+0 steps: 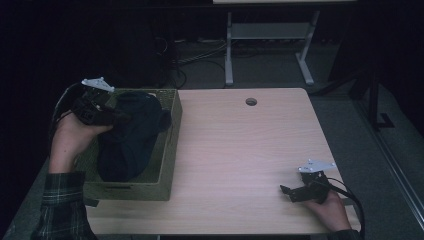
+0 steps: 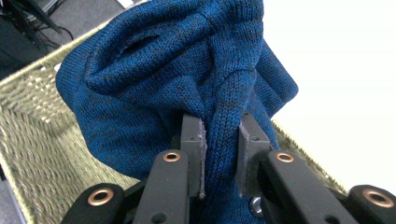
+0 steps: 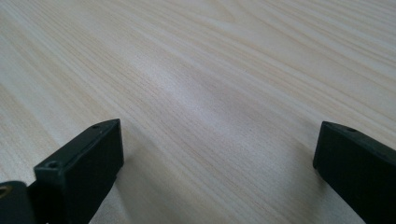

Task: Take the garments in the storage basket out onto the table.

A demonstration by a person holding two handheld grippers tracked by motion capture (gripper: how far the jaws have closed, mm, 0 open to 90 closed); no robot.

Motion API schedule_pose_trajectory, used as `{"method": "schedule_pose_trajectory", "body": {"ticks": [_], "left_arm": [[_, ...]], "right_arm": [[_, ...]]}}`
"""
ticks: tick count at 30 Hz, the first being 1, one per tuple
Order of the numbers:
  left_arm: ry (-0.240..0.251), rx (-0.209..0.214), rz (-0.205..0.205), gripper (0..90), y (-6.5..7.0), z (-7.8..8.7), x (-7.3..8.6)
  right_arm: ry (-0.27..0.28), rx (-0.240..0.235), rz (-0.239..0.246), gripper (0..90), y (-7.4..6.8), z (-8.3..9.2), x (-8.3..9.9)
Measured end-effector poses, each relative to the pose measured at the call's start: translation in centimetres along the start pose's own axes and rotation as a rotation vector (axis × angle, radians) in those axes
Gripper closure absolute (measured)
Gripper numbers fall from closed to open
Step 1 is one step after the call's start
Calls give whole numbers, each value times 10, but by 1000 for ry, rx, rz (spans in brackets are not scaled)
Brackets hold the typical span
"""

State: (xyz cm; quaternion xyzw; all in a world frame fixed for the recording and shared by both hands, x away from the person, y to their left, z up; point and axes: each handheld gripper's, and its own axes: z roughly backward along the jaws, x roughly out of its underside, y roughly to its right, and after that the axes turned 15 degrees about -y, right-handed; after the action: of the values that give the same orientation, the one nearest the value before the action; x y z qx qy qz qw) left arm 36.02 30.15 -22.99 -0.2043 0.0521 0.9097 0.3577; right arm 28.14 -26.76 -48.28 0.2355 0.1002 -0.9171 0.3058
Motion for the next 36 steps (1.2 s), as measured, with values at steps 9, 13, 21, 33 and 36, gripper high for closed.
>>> {"method": "schedule_pose_trajectory", "body": {"ticks": [9,13,21,33,36], "left_arm": [[48,45,-52,763,14,13,-17],[61,51,-71,763,19,18,-23],[76,62,-118,764,33,26,-42],[100,93,-197,764,56,26,-72],[100,104,-223,764,66,22,-82]], "right_arm": [[0,0,0,13,0,0,0],[0,0,0,13,0,0,0],[-1,2,1,13,0,0,0],[-2,0,-2,13,0,0,0],[-2,0,-2,13,0,0,0]]}}
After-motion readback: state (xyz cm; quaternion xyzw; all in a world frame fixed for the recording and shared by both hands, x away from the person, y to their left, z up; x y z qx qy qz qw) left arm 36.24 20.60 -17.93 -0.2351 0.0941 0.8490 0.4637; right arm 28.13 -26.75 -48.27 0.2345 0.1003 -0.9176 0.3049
